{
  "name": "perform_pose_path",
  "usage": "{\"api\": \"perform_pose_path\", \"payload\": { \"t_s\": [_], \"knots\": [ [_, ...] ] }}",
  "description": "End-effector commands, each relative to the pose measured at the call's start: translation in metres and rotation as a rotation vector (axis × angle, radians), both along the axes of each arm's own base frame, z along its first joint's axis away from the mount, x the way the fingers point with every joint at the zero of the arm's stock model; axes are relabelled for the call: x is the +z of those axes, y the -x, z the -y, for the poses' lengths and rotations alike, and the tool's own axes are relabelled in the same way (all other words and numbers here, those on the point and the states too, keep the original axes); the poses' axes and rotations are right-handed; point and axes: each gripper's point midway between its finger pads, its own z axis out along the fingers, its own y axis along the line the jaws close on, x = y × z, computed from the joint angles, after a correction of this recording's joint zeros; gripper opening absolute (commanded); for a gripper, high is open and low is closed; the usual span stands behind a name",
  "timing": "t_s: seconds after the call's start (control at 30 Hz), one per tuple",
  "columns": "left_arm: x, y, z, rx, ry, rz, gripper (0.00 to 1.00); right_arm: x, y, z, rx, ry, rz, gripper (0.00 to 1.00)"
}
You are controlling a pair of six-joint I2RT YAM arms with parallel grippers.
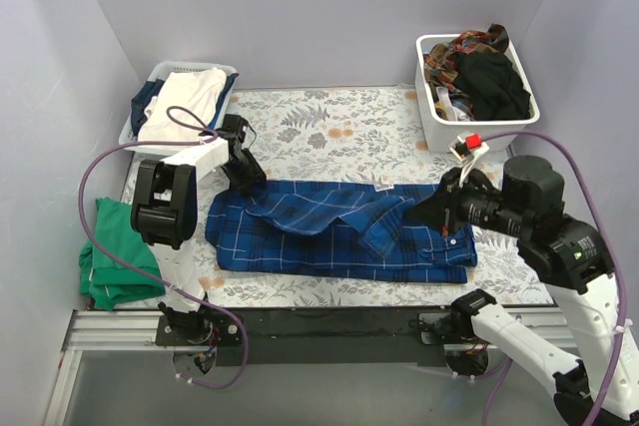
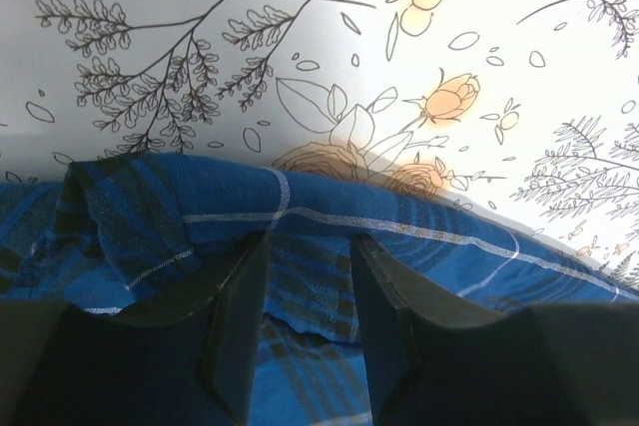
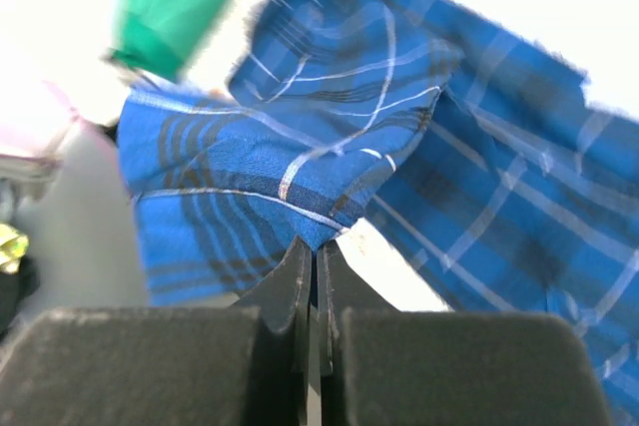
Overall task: Fold and stack the long sleeve shirts
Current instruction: Fold the shirt
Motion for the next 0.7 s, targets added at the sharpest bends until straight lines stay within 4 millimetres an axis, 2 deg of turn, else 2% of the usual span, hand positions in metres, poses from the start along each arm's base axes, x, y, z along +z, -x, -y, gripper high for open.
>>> {"api": "perform_pose_path", "payload": {
  "t_s": [0.0, 0.1, 0.17, 0.27, 0.33, 0.4, 0.53, 0.63, 0.67],
  "knots": [
    [-0.011, -0.015, -0.015, 0.014, -0.065, 0.035, 0.38, 0.047, 0.018, -0.009, 0.132, -0.059, 0.099, 0.01],
    [-0.001, -0.026, -0.014, 0.002, -0.062, 0.066, 0.41, 0.027, 0.024, 0.004, 0.075, -0.030, 0.080, 0.01],
    [0.005, -0.035, -0.012, -0.005, -0.061, 0.088, 0.42, 0.005, 0.035, 0.009, 0.074, -0.011, 0.023, 0.01],
    [0.008, -0.043, -0.011, -0.009, -0.061, 0.099, 0.44, -0.013, 0.050, 0.015, 0.079, 0.002, -0.039, 0.01],
    [0.001, -0.042, -0.005, -0.021, -0.031, 0.077, 0.44, -0.019, 0.059, 0.019, 0.082, 0.005, -0.059, 0.01],
    [-0.007, -0.044, -0.005, -0.013, -0.035, 0.061, 0.44, -0.035, 0.070, 0.023, 0.092, 0.028, -0.115, 0.01],
    [-0.019, -0.050, -0.013, 0.018, -0.083, 0.037, 0.44, -0.062, 0.095, 0.032, 0.141, 0.069, -0.191, 0.01],
    [-0.018, -0.057, -0.016, 0.040, -0.101, 0.039, 0.44, -0.084, 0.109, 0.040, 0.154, 0.124, -0.275, 0.01],
    [-0.017, -0.058, -0.016, 0.043, -0.104, 0.040, 0.44, -0.087, 0.112, 0.040, 0.152, 0.122, -0.296, 0.05]
  ]
}}
